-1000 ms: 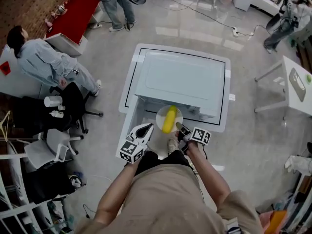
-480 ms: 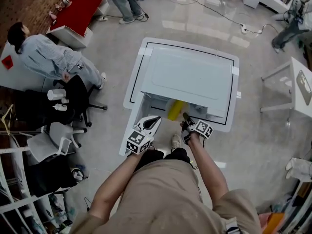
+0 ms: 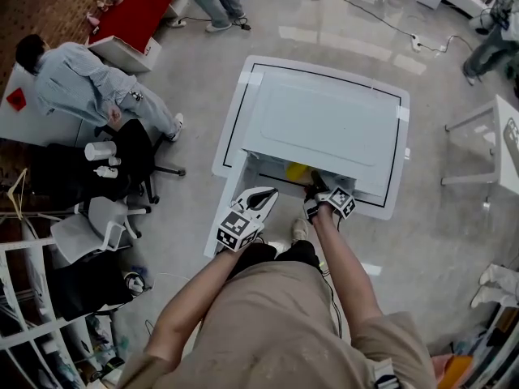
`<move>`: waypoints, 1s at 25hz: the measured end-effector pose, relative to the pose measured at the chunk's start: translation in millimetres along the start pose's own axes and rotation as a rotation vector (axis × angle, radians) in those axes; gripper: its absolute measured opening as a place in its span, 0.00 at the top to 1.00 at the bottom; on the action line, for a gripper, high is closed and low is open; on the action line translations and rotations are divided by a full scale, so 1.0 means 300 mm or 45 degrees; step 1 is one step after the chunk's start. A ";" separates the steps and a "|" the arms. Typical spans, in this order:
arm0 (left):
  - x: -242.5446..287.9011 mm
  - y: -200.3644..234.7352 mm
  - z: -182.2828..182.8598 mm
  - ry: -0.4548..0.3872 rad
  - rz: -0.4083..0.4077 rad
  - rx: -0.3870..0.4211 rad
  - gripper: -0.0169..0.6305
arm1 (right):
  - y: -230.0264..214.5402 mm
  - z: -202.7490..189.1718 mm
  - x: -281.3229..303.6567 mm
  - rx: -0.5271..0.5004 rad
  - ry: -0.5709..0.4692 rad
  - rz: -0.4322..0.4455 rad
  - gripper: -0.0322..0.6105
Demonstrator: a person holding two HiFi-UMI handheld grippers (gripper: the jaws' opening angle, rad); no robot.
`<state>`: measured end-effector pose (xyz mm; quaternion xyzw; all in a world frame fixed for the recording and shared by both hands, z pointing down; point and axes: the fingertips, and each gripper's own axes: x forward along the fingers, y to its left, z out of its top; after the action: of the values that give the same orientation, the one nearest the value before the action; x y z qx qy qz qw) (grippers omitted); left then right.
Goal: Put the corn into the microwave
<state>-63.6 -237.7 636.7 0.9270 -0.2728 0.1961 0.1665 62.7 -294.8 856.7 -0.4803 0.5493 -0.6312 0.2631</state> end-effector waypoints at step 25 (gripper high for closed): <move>-0.013 0.006 0.016 -0.019 -0.016 -0.017 0.97 | 0.012 0.009 0.036 -0.018 -0.043 -0.067 0.70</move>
<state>-66.3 -239.4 631.0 0.9291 -0.2693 0.1862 0.1718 60.2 -306.2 856.6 -0.5069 0.5366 -0.6258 0.2521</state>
